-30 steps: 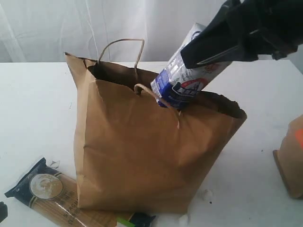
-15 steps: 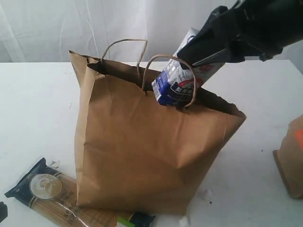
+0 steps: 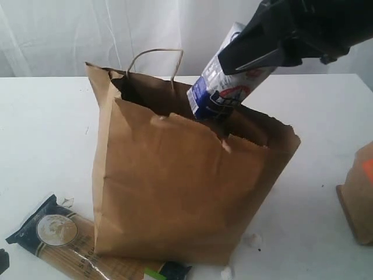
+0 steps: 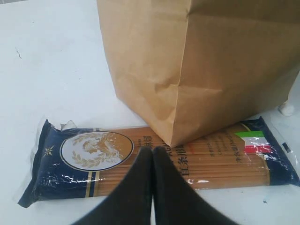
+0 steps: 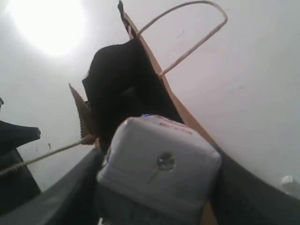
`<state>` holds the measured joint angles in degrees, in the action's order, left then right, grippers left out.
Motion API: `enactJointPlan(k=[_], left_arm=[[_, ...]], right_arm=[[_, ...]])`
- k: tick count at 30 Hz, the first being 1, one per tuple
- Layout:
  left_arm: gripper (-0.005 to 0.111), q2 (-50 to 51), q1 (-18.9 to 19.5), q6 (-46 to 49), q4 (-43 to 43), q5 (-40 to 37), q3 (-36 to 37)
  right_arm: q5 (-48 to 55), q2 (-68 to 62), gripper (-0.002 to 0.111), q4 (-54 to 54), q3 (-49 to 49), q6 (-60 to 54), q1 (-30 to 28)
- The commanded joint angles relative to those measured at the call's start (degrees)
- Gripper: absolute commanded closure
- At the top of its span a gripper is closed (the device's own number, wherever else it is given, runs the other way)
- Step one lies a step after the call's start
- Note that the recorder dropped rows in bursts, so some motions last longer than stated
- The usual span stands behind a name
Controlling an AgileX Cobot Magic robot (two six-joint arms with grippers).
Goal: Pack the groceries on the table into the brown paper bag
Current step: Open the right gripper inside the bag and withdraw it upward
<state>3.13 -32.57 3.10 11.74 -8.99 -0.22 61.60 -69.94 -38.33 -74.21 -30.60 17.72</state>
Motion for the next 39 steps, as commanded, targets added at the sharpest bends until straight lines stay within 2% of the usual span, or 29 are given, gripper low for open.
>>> enactJointPlan(k=[1, 11, 26, 29, 36, 39], left_arm=[[0.107, -0.5, -0.2, -0.3, 0.1, 0.0, 0.2], [0.107, -0.5, -0.2, -0.3, 0.1, 0.0, 0.2], [0.107, -0.5, -0.2, -0.3, 0.1, 0.0, 0.2], [0.107, -0.5, -0.2, -0.3, 0.1, 0.0, 0.2], [0.107, -0.5, -0.2, -0.3, 0.1, 0.0, 0.2], [0.107, -0.5, -0.2, -0.3, 0.1, 0.0, 0.2]], right_arm=[[0.0, 0.4, 0.108, 1.1, -0.7, -0.7, 0.3], [2.5, 0.4, 0.108, 0.0, -0.6, -0.7, 0.8], [2.5, -6.7, 0.107, 5.6, -0.6, -1.1, 6.6], [2.5, -8.3, 0.097, 5.6, -0.6, -1.1, 6.6], [4.7, -8.9, 0.062, 2.3, -0.6, -1.1, 6.6], [6.1, -8.5, 0.054, 0.4, -0.6, -1.1, 6.6]])
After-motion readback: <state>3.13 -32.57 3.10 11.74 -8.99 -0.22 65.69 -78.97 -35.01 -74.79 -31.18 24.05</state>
